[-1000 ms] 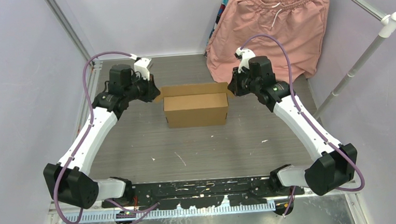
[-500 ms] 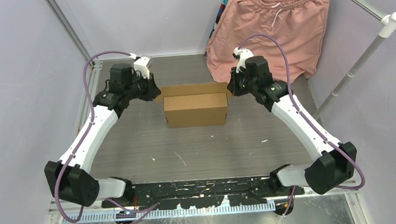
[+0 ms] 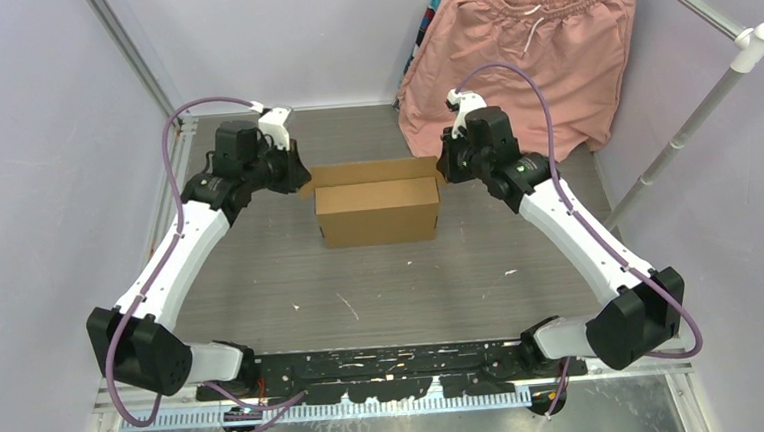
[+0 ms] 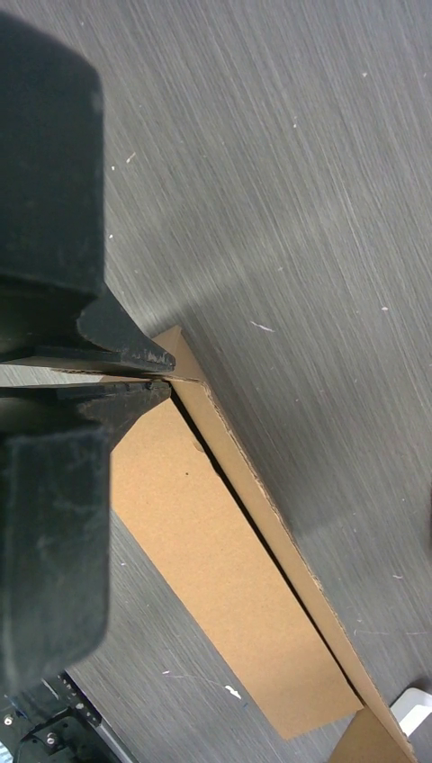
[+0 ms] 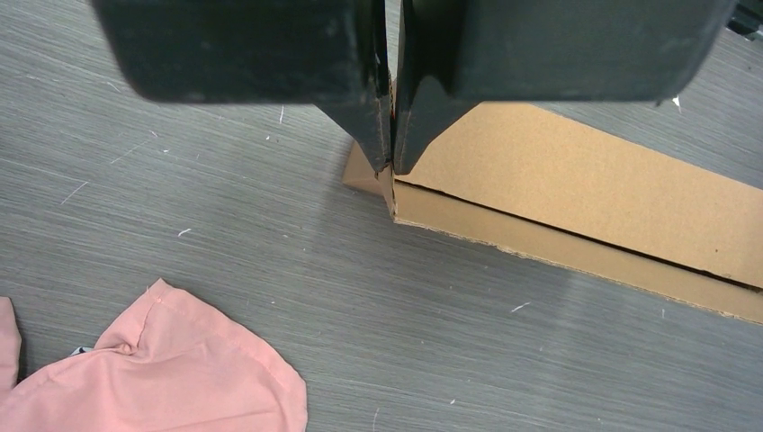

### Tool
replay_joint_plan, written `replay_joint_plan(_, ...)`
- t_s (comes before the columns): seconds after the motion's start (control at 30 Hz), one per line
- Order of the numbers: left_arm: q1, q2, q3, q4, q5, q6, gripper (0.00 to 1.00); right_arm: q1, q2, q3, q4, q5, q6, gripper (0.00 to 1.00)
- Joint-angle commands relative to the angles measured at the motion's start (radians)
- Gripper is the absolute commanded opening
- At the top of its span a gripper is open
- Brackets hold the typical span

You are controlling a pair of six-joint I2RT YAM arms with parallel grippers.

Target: Fold the paper box

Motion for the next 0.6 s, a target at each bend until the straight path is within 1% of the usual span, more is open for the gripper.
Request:
replay_joint_plan(0.0,-0.018,0.003,0.064,-0.006,-0.026,-0.024,0.1,0.018,0.012,0.033,-0.019,0.025,0.029,0.01)
replay_joint_plan(0.07,-0.028,0.006,0.071,-0.014,-0.036,-0.029,0.1,0.02,0.014,0.037,-0.021,0.06,0.04,0.01)
replay_joint_plan(0.57,-0.077,0.015,0.088,-0.056,-0.098,-0.045,0.1,0.045,0.021,0.053,-0.043,0.116,0.076,0.01)
